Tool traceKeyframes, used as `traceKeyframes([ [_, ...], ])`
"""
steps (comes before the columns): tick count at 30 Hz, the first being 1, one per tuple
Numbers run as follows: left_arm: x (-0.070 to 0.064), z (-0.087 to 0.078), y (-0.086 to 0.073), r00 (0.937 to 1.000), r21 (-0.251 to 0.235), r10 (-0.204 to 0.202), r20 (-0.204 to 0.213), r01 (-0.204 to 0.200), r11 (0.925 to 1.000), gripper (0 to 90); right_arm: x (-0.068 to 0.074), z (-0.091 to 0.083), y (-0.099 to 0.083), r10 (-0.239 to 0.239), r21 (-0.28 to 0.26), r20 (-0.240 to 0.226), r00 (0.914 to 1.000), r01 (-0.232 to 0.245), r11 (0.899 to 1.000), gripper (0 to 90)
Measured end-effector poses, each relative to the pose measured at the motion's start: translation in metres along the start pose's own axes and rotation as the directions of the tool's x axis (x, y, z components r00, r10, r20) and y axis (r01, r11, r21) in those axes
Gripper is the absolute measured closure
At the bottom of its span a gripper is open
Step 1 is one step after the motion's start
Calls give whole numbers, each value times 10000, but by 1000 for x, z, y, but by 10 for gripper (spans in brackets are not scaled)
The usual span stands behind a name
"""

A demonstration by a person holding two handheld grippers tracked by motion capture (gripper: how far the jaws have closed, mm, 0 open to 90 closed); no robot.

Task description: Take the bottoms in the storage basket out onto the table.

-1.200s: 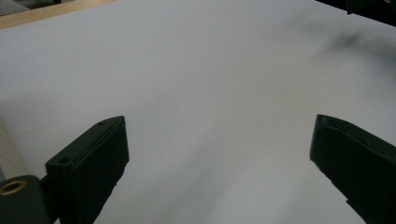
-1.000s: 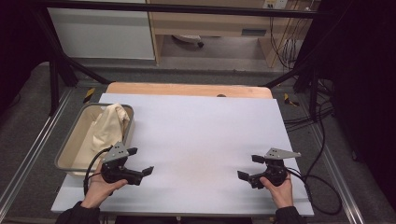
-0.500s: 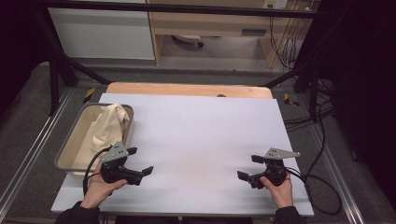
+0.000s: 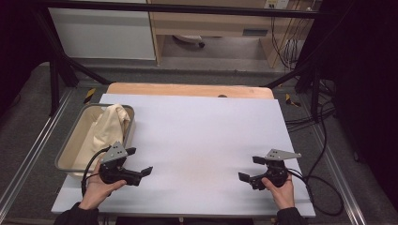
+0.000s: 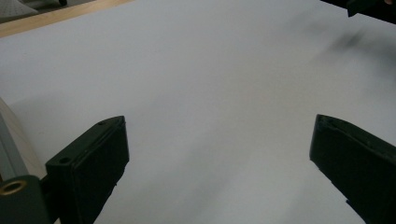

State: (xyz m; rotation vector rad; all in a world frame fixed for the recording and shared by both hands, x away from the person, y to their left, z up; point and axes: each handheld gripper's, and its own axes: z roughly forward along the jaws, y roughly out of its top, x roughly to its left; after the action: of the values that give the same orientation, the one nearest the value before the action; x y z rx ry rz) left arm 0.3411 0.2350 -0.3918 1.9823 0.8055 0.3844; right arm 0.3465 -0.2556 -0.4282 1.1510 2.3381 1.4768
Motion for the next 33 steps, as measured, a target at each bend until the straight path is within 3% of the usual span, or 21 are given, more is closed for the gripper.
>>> traceKeyframes([
  [33,12,-17,1,9990,39,-110,-444,112,9999,44,0,1,-1,-85,94,29,10000,84,9999,4],
])
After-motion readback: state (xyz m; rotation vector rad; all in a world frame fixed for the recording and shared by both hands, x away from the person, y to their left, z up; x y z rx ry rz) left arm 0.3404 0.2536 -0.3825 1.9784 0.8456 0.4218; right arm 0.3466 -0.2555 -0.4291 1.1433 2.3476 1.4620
